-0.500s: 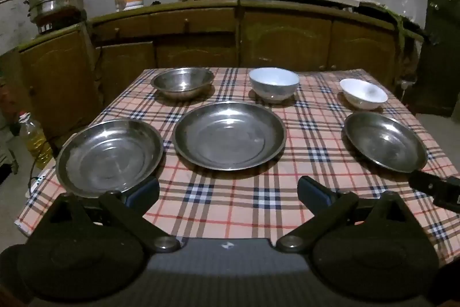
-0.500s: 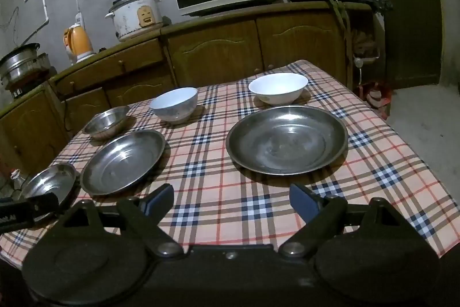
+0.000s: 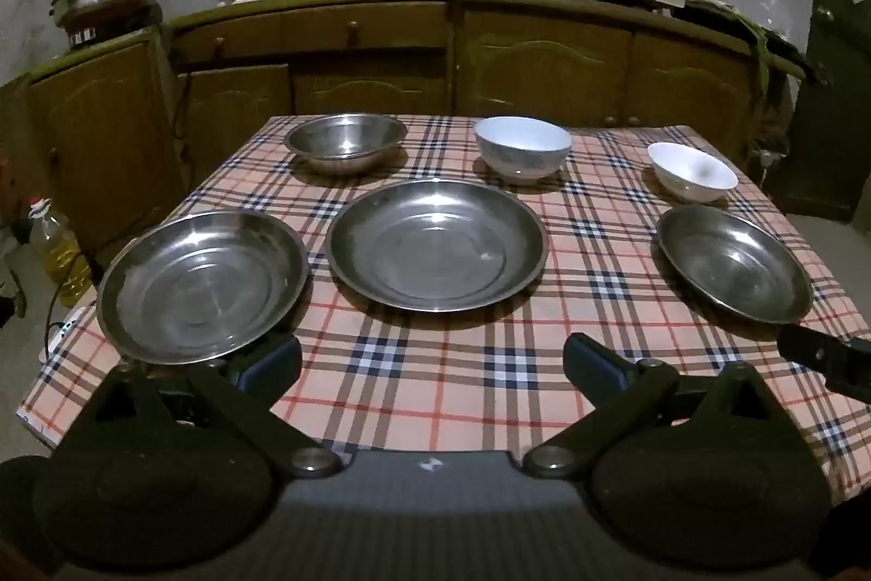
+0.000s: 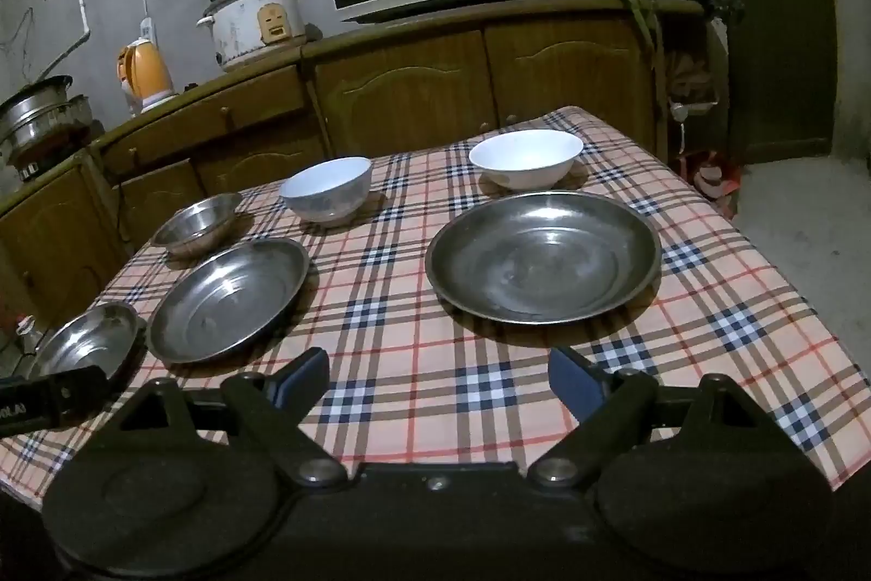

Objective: Organize plates and bowls

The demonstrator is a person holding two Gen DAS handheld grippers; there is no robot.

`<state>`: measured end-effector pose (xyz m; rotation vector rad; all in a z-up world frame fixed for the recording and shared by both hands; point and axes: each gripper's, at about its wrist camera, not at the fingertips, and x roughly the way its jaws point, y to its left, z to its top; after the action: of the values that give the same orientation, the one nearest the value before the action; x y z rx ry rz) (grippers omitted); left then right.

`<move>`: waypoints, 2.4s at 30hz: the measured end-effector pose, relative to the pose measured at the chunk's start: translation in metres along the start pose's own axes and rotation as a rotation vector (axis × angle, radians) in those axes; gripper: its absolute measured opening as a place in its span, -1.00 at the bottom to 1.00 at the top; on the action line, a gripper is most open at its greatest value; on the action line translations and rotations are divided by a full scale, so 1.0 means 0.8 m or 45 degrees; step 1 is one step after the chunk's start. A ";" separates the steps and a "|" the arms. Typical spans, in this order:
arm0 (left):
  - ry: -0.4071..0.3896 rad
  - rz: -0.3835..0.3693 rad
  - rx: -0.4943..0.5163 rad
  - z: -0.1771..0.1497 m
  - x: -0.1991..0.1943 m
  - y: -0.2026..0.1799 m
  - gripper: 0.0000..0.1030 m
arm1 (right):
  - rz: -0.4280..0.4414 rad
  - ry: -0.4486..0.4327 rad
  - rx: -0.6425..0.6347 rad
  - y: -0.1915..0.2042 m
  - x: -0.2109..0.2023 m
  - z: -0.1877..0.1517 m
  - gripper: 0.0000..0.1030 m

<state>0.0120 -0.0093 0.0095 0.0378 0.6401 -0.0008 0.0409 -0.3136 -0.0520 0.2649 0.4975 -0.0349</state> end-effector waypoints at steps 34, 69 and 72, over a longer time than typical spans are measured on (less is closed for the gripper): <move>-0.008 0.000 -0.059 -0.018 0.020 0.045 1.00 | -0.013 0.033 -0.019 0.004 0.019 -0.009 0.99; 0.073 0.052 -0.122 -0.013 0.073 0.082 1.00 | -0.021 0.082 -0.074 0.020 0.064 -0.006 0.99; 0.081 0.060 -0.128 -0.011 0.079 0.085 1.00 | -0.013 0.083 -0.090 0.026 0.070 -0.003 0.99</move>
<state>0.0582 0.0600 -0.0327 -0.0445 0.7019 0.0784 0.0908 -0.2910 -0.0758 0.1944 0.5638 -0.0185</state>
